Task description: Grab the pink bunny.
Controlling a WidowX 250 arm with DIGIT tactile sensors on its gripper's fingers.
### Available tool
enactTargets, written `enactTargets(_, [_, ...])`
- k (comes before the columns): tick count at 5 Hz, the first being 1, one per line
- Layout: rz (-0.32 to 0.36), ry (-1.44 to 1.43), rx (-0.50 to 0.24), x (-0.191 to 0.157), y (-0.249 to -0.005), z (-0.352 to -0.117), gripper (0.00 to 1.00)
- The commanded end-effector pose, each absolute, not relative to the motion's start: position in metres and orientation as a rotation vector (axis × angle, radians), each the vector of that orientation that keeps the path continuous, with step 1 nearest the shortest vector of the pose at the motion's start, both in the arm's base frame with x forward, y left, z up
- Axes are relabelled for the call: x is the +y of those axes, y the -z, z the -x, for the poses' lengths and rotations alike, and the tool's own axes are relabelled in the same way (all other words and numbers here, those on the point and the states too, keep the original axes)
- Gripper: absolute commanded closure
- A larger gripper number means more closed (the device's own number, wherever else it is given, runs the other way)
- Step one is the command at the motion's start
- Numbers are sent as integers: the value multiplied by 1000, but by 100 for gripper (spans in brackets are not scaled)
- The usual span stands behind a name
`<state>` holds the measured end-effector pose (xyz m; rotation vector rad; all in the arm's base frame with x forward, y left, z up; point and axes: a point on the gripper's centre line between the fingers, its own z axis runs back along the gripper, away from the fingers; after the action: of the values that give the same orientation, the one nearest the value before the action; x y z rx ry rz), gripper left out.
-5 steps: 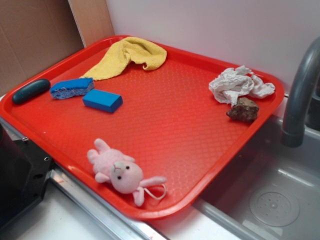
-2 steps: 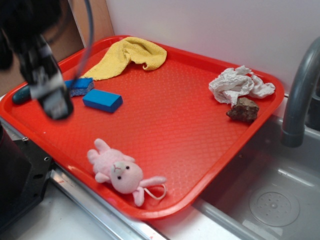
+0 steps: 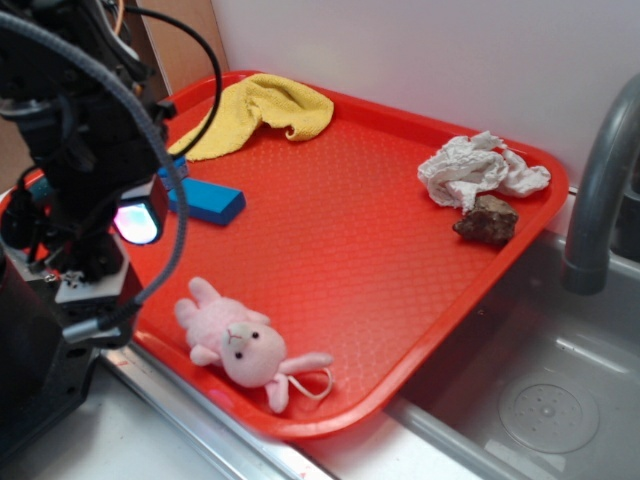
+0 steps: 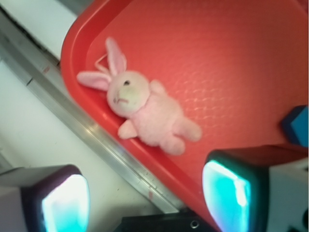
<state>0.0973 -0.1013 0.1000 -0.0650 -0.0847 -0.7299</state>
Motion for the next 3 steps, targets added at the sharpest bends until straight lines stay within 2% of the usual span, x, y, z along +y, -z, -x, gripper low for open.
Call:
enactTargets(1, [74,738,-108,-97,-102,-93,0])
enactTargets(2, [75,765,-99,-115,-69,-98,0])
enactTargets(3, [110,655,-113,-120,-62,-99,0])
